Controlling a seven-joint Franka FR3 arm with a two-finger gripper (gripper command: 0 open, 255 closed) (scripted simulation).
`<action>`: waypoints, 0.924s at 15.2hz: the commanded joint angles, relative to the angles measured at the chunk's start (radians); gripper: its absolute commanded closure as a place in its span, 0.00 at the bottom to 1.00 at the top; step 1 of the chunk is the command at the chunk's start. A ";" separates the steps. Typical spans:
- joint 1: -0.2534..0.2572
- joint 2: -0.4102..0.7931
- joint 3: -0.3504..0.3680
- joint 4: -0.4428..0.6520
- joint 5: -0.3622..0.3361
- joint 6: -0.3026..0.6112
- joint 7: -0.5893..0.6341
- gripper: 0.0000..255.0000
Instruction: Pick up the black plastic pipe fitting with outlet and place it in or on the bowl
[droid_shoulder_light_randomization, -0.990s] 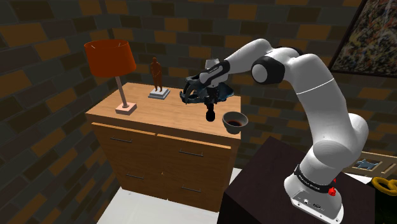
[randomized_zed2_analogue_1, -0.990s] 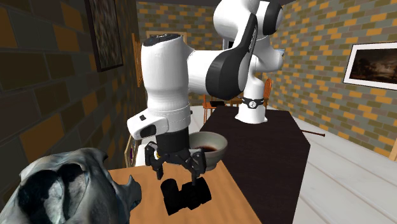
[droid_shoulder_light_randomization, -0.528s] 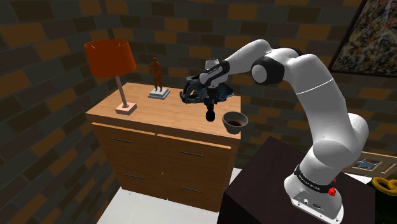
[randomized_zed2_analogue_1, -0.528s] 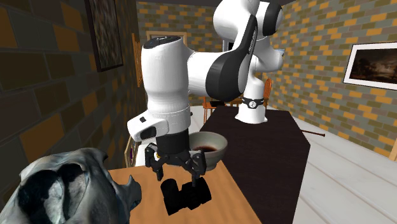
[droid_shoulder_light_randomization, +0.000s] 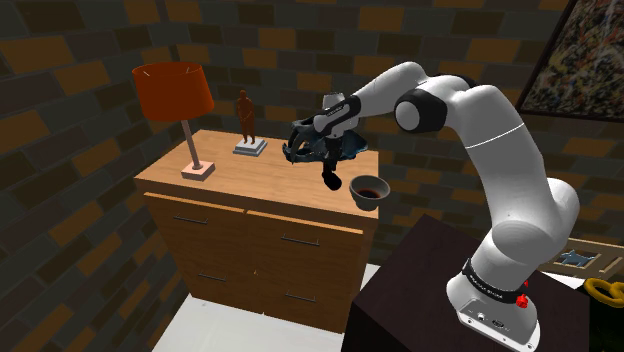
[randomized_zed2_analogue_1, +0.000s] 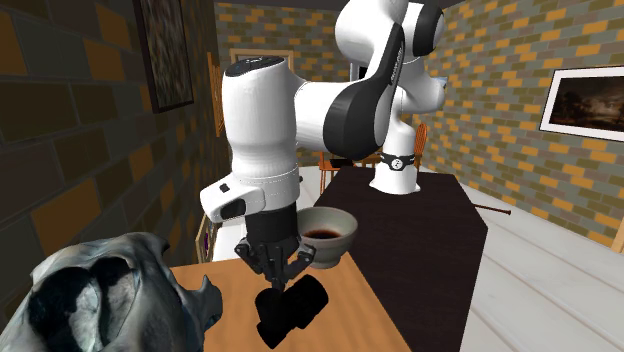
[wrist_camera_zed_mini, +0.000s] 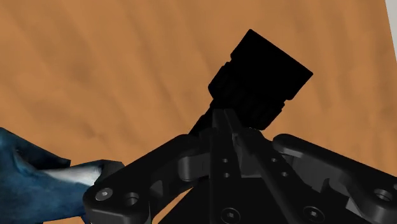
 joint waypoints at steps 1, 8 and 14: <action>0.000 0.000 0.000 0.000 0.000 0.000 0.000 1.00; -0.095 0.110 0.057 0.267 0.083 -0.185 -0.044 0.00; -0.090 0.143 0.062 0.235 0.090 -0.120 -0.048 0.00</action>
